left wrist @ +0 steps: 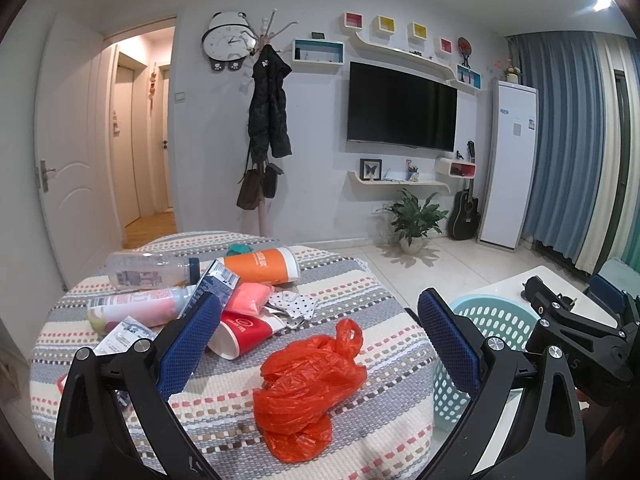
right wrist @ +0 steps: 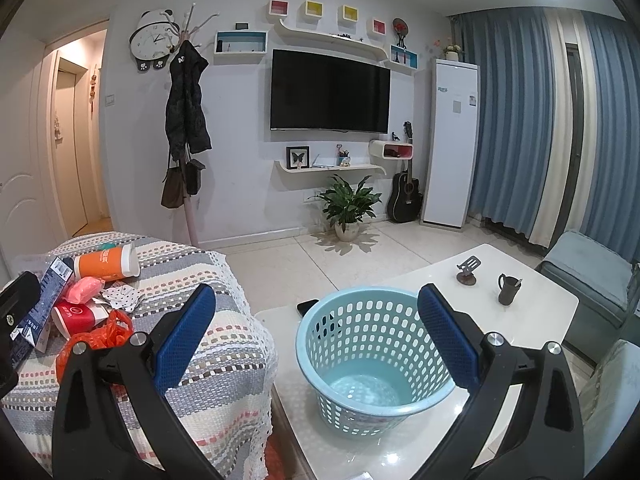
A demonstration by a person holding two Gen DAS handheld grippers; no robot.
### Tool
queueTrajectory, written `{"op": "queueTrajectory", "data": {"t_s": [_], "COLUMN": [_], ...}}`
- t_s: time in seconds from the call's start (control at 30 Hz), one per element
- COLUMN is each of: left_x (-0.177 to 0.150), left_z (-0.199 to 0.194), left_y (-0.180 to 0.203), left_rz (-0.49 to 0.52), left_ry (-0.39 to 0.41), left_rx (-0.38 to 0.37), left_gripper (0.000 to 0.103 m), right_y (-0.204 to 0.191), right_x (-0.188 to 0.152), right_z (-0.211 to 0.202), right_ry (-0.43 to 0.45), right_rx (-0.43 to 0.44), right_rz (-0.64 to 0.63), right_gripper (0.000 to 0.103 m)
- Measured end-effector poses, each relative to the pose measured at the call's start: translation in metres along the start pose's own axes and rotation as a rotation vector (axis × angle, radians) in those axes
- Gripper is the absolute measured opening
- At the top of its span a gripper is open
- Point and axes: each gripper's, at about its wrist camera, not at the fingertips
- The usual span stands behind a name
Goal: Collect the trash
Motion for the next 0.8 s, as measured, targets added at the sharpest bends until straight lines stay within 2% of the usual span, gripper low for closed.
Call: {"op": "queueTrajectory", "data": {"t_s": [0.27,0.47,0.6,0.67,0.8], "left_x": [0.0,0.003,0.004,0.004,0.003], "left_z": [-0.001,-0.007,-0.018,-0.025,-0.036], "left_y": [-0.001,-0.015,-0.04,-0.06,-0.104], "left_rz": [-0.001,-0.01,-0.019,-0.043,-0.082], "left_ry": [0.002,0.001,0.001,-0.005,-0.042], "left_rx": [0.004,0.037,0.104,0.149,0.226], "left_gripper": [0.096,0.096,0.096,0.096,0.096], "right_y": [-0.004,-0.014,-0.032,-0.045,-0.071], "right_x": [0.001,0.003,0.004,0.004,0.001], "right_z": [0.0,-0.004,-0.007,-0.007,-0.008], "right_ry": [0.0,0.004,-0.012,-0.026,-0.056], "right_rx": [0.007,0.06,0.148,0.2,0.308], "right_rz": [-0.007,-0.013,-0.037,-0.057,-0.095], "right_gripper": [0.096,0.095,0.085,0.077,0.054]}}
Point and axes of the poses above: each gripper's, at about its wrist camera, not at the fingertips, and z roughly the way its jaws point, y to its right, x to its top, and after that the axes turned 6 degrees about -x, right-handed
